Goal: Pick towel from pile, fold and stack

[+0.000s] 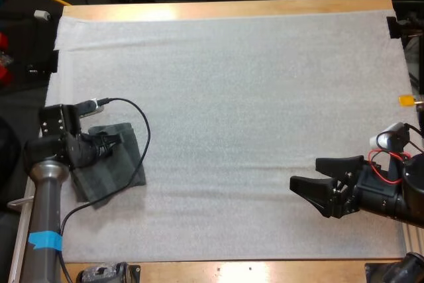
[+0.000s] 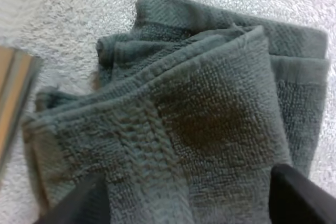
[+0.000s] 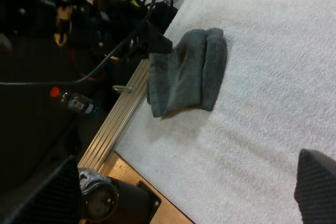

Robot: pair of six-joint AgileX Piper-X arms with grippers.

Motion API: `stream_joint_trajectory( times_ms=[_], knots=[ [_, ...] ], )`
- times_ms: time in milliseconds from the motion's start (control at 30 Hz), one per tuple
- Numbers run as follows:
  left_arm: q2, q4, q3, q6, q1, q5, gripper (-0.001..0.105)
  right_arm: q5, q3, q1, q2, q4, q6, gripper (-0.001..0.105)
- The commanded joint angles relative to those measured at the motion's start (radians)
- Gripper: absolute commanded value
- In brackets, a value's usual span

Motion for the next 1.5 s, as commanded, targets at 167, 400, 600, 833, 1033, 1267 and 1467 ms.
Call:
stream_joint_trajectory(
  times_ms=[167, 400, 600, 833, 1033, 1267, 1467],
  knots=[
    [0.049, -0.146, 0.076, -0.026, 0.014, 0.020, 0.060, -0.010, -0.008, 0.002, 0.000, -0.013, 0.038, 0.080],
    [0.240, -0.176, 0.076, -0.024, 0.014, 0.128, 0.060, -0.010, -0.008, 0.002, 0.000, -0.013, 0.082, 0.080],
    [0.266, -0.157, 0.076, 0.008, 0.014, 0.210, 0.060, -0.010, -0.008, 0.002, 0.000, -0.013, 0.095, 0.080],
    [0.124, -0.074, 0.074, 0.093, 0.014, 0.141, 0.060, -0.010, -0.008, 0.002, 0.000, -0.013, 0.095, 0.080],
    [-0.060, 0.026, 0.076, 0.134, 0.014, 0.108, 0.060, -0.010, -0.008, 0.002, 0.000, -0.013, 0.095, 0.080],
    [-0.093, 0.023, 0.128, 0.134, 0.014, 0.110, 0.060, -0.010, -0.008, 0.002, 0.000, -0.013, 0.095, 0.080],
    [0.010, -0.079, 0.195, 0.134, 0.014, 0.117, 0.060, -0.010, -0.008, 0.002, 0.000, -0.013, 0.095, 0.080]
  ],
)
